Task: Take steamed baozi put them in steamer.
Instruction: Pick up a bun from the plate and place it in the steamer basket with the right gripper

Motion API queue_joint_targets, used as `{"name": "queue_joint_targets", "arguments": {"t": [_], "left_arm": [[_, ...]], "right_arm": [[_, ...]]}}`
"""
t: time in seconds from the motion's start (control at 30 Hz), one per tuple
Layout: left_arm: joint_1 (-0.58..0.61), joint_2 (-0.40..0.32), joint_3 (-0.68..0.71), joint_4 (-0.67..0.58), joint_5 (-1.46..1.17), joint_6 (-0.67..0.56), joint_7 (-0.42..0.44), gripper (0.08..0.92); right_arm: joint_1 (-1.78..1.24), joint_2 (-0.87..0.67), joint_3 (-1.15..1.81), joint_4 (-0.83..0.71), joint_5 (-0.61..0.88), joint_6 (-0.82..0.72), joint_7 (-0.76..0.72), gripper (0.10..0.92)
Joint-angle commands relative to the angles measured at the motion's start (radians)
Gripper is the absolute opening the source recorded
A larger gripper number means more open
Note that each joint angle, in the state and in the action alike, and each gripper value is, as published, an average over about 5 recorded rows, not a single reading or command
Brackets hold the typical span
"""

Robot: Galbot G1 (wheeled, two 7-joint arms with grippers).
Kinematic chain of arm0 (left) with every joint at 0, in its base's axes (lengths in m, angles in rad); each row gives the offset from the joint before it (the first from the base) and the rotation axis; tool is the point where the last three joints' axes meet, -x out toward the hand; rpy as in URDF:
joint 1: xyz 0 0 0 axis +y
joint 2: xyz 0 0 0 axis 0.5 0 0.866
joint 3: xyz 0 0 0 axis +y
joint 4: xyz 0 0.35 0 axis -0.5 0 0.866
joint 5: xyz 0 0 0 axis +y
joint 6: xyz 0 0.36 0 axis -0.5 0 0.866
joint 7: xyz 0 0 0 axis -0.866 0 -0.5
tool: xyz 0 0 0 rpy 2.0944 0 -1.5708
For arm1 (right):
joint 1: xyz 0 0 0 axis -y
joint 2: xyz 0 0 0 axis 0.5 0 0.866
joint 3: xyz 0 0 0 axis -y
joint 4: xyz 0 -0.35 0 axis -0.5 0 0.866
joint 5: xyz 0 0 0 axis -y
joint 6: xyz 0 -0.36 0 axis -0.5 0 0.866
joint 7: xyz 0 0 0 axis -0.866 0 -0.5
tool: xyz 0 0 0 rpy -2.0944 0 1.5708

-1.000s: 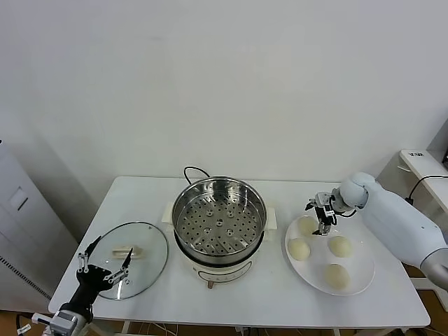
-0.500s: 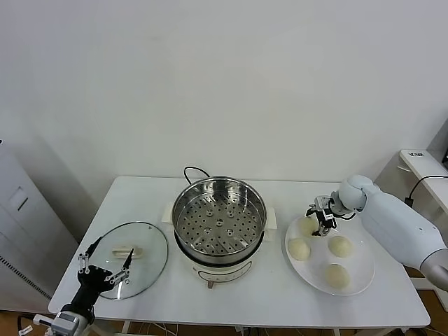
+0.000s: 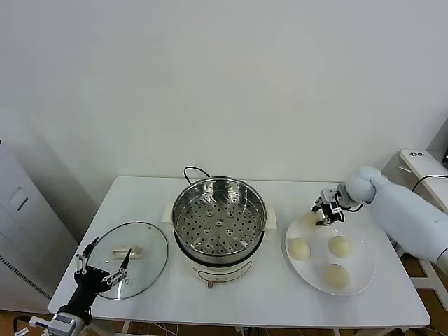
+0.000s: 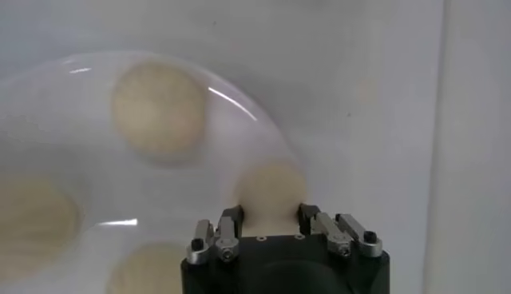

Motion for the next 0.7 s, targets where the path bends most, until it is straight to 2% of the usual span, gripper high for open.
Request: {"name": "queue_joint_targets", "arguments": {"t": [0.03,0.17,0.27,0.47,0.7], "left_arm": [[-0.003,-0.002,-0.002,-0.010,-0.001,0.001,0.000,0.823],[-0.005,-0.003,-0.006,-0.016,-0.007,0.002,0.000,0.823],[-0.005,-0.003,-0.013,-0.017,-0.015,0.002,0.000,0.823],[0.001,0.003,-0.029,-0.018,-0.032,-0.002,0.001,0.823],[0.009,0.008,-0.033,-0.025,-0.044,-0.005,0.002,0.823]], "right_arm": [[0.554,0.054,-0.485,0.108,0.326,0.058,-0.056,0.450],[0.715,0.172,-0.601,0.150,0.412,0.144,-0.096,0.450],[0.744,0.255,-0.613,0.190,0.405,0.191,-0.115,0.450],[0.662,0.405,-0.534,0.237,0.239,0.297,-0.157,0.450],[0.457,0.516,-0.461,0.202,-0.001,0.387,-0.166,0.450]]}}
